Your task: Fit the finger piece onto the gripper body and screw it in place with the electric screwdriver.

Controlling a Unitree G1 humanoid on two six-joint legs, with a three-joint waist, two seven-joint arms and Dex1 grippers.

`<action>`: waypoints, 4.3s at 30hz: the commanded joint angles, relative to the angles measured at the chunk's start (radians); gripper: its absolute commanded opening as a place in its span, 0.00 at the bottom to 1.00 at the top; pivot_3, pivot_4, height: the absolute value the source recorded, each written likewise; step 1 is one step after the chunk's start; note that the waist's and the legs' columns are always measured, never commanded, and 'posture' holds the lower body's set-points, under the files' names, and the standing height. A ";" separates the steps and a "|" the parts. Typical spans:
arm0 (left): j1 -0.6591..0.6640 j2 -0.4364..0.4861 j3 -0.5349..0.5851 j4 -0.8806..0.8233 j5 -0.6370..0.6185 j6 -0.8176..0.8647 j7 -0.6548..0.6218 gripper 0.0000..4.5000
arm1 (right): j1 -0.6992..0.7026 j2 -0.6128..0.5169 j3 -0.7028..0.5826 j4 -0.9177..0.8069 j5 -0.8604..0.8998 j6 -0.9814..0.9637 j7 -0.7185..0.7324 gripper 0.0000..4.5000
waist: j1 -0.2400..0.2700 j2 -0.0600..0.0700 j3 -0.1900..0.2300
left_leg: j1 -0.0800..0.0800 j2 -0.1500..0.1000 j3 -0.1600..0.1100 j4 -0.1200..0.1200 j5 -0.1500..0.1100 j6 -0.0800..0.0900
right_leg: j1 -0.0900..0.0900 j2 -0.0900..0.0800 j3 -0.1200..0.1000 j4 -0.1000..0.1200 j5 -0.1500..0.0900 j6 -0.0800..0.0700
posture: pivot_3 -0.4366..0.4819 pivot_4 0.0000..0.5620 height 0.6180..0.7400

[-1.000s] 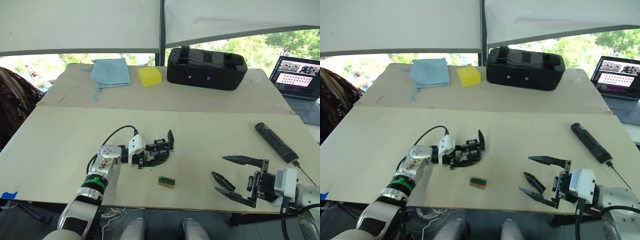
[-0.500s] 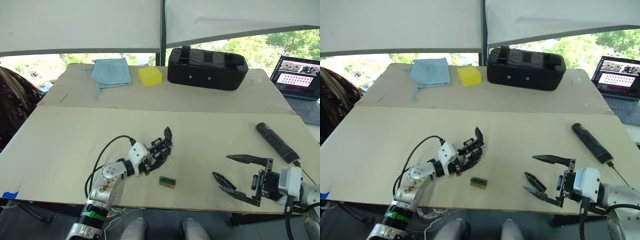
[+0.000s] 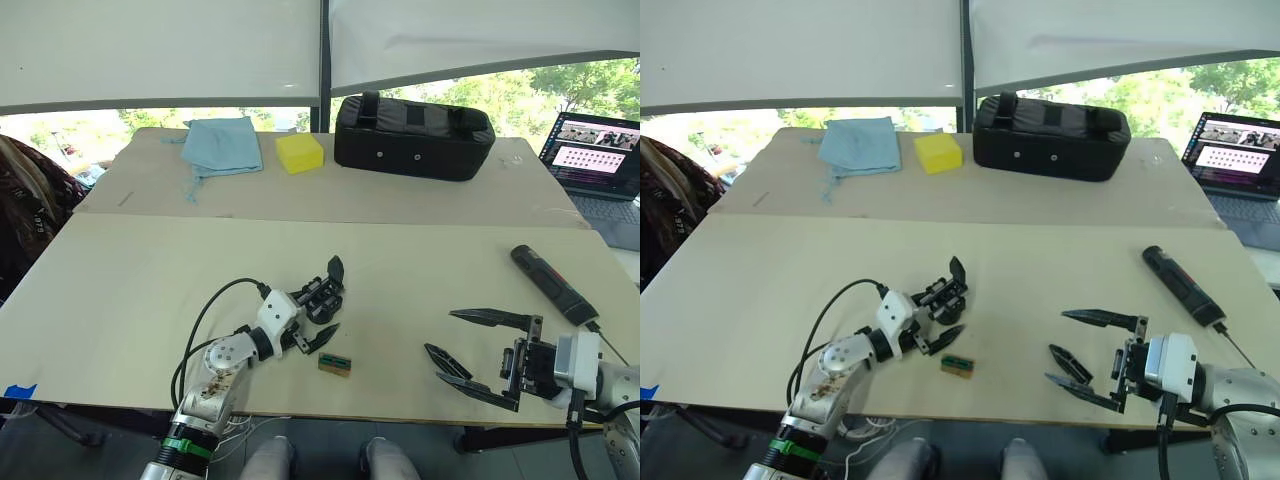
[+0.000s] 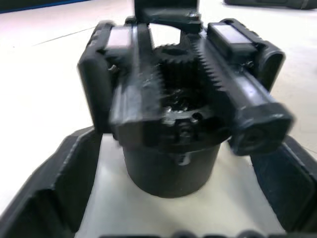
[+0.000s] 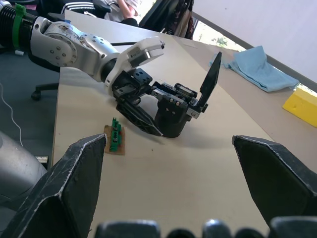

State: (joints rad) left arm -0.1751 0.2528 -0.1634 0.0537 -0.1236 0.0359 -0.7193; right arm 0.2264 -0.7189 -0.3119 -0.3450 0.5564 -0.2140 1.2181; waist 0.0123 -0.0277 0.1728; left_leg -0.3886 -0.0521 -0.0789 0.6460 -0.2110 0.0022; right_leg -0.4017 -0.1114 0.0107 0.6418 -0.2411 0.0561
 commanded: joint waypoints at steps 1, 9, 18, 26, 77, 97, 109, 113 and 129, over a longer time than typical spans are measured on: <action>0.007 0.035 0.017 -0.016 -0.056 0.001 -0.065 0.99 | 0.002 0.000 -0.008 -0.023 0.012 -0.013 -0.001 1.00 | -0.001 0.000 0.000 | 0.000 0.000 0.000 0.000 0.000 0.000 | 0.000 0.000 0.000 0.000 0.000 0.000 | 0.48 0.27 1.00; -0.107 0.221 0.074 0.129 -0.154 0.010 -0.325 0.99 | 0.002 -0.002 -0.009 -0.023 0.011 -0.009 -0.004 1.00 | -0.001 0.000 0.000 | 0.000 0.001 0.000 0.000 0.000 0.000 | -0.001 0.002 0.000 0.000 0.000 0.000 | 0.48 0.27 1.00; -0.380 0.236 0.015 0.540 -0.116 -0.219 -0.659 0.99 | 0.022 -0.002 -0.011 -0.045 0.012 -0.003 -0.015 1.00 | 0.001 0.000 0.000 | -0.001 0.000 0.001 0.000 0.000 0.000 | 0.000 0.001 -0.001 0.000 0.003 -0.004 | 0.48 0.27 1.00; -0.573 0.127 0.006 0.859 -0.054 -0.368 -0.736 0.99 | 0.049 -0.008 -0.022 -0.072 0.013 0.006 -0.034 1.00 | -0.007 -0.001 0.001 | -0.001 -0.002 0.002 0.001 -0.001 0.001 | -0.001 0.001 0.000 0.000 0.002 -0.003 | 0.48 0.27 1.00; -0.169 -0.050 -0.056 0.177 0.021 0.015 -0.149 0.53 | 0.122 -0.001 -0.017 -0.101 -0.006 0.010 -0.083 1.00 | 0.001 -0.001 0.000 | 0.000 0.000 0.002 0.003 -0.001 0.002 | 0.000 0.000 0.001 0.000 0.001 0.002 | 0.48 0.27 1.00; -0.141 0.252 0.118 0.217 -0.182 -0.031 -0.442 0.99 | 0.324 -0.004 -0.209 -0.165 0.018 0.134 -0.151 1.00 | -0.002 0.001 -0.001 | 0.000 0.002 0.002 0.002 -0.001 0.002 | 0.000 0.001 0.002 0.000 0.000 0.003 | 0.48 0.27 1.00; -0.071 0.390 0.259 0.119 -0.349 -0.049 -0.639 0.99 | 0.517 0.083 -0.269 -0.300 -0.033 0.310 -0.325 1.00 | -0.004 0.002 -0.001 | -0.001 0.005 0.003 0.001 -0.002 0.003 | -0.001 0.000 0.002 -0.002 -0.001 0.003 | 0.48 0.27 1.00; -0.116 0.355 0.202 0.158 -0.301 -0.068 -0.633 0.99 | 0.435 0.066 -0.228 -0.318 -0.033 0.273 -0.287 1.00 | -0.001 0.002 -0.001 | -0.001 0.006 0.003 0.001 -0.002 0.003 | -0.001 0.001 0.002 -0.002 -0.001 0.003 | 0.48 0.27 1.00; -0.441 0.097 -0.011 0.616 -0.047 -0.229 -0.582 0.99 | 0.287 0.058 -0.120 -0.320 -0.044 0.235 -0.238 1.00 | -0.002 0.000 -0.001 | -0.002 0.001 0.003 0.004 -0.001 0.004 | -0.001 0.001 0.002 -0.002 0.001 0.006 | 0.48 0.27 1.00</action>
State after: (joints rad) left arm -0.5868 0.3576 -0.1698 0.6459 -0.1797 -0.1720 -1.2910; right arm 0.5185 -0.6548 -0.4240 -0.6368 0.5090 0.0377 0.9807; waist 0.0099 -0.0278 0.1717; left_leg -0.3907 -0.0513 -0.0759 0.6496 -0.2124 0.0059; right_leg -0.4022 -0.1104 0.0125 0.6398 -0.2405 0.0621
